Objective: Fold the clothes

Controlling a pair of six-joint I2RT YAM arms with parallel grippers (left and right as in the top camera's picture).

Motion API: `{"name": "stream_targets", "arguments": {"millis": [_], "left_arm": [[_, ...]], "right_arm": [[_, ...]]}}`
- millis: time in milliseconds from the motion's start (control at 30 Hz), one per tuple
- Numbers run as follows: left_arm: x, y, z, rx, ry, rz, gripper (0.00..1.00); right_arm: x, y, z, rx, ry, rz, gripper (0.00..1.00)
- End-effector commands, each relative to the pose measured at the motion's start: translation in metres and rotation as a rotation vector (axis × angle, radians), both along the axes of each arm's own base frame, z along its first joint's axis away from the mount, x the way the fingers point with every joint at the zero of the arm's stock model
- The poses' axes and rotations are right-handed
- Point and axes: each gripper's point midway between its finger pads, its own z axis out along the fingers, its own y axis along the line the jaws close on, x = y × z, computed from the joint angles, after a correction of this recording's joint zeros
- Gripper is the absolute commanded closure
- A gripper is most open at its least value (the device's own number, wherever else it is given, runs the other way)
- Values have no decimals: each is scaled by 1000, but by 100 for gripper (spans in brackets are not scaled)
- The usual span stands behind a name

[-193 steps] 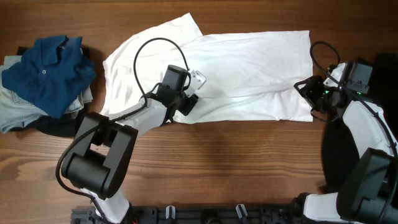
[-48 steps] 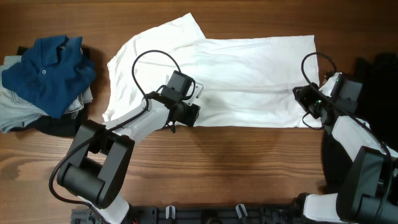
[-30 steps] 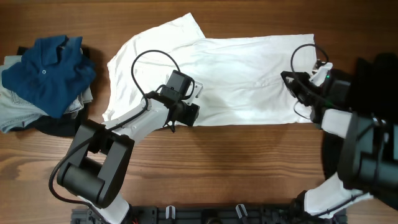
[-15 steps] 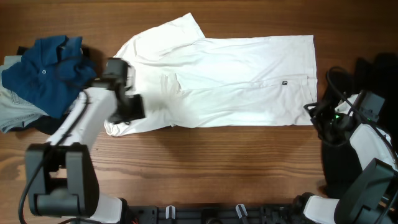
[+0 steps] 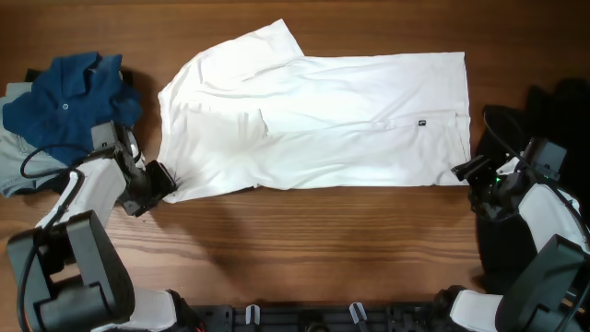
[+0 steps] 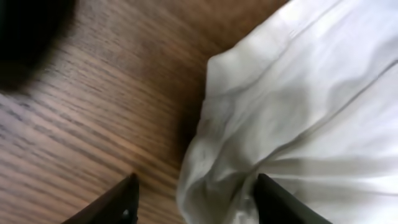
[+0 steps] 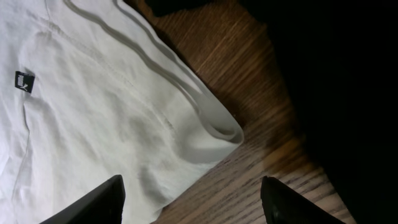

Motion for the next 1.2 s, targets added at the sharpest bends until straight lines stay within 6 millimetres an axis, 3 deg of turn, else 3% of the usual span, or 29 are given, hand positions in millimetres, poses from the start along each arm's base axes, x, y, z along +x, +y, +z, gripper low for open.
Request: {"name": "stream_targets", "arguments": {"millis": [0,33,67,233,367,400,533,600,700,767,833,867,1033,1167], "left_arm": [[-4,-20,-18,-108,-10,1,61],[-2,-20,-18,-106,-18,1,86],[-2,-19,-17,-105,-20,3,96],[2,-4,-8,-133,-59,69,96],[5,3,0,-163,-100,104,96],[5,4,0,-161,-102,97,96],[6,4,0,-160,-104,98,96],[6,4,0,-160,-104,97,96],[6,4,0,-160,-104,97,96],[6,4,0,-159,-104,97,96],[5,6,-1,-149,-99,96,96],[4,7,-1,-143,-95,97,96],[-1,8,5,-134,-77,102,96],[-7,21,20,-94,-82,140,96]], "right_arm": [[-1,-4,0,-26,3,-4,29],[-2,-4,0,-26,4,-4,30],[-2,-4,0,-27,3,-3,30],[-7,-2,-2,-32,25,24,30],[-26,-4,-20,-54,110,7,28],[-12,-3,-23,-51,40,30,26],[12,12,-25,37,-73,97,26],[23,30,-23,97,-146,188,26],[26,50,-25,136,-165,271,27],[18,47,-32,114,-103,247,62],[4,37,-41,82,-3,170,89],[-3,31,-44,68,38,137,94],[-24,1,-26,30,167,-1,96],[-50,-4,-7,-2,264,-52,96]]}}
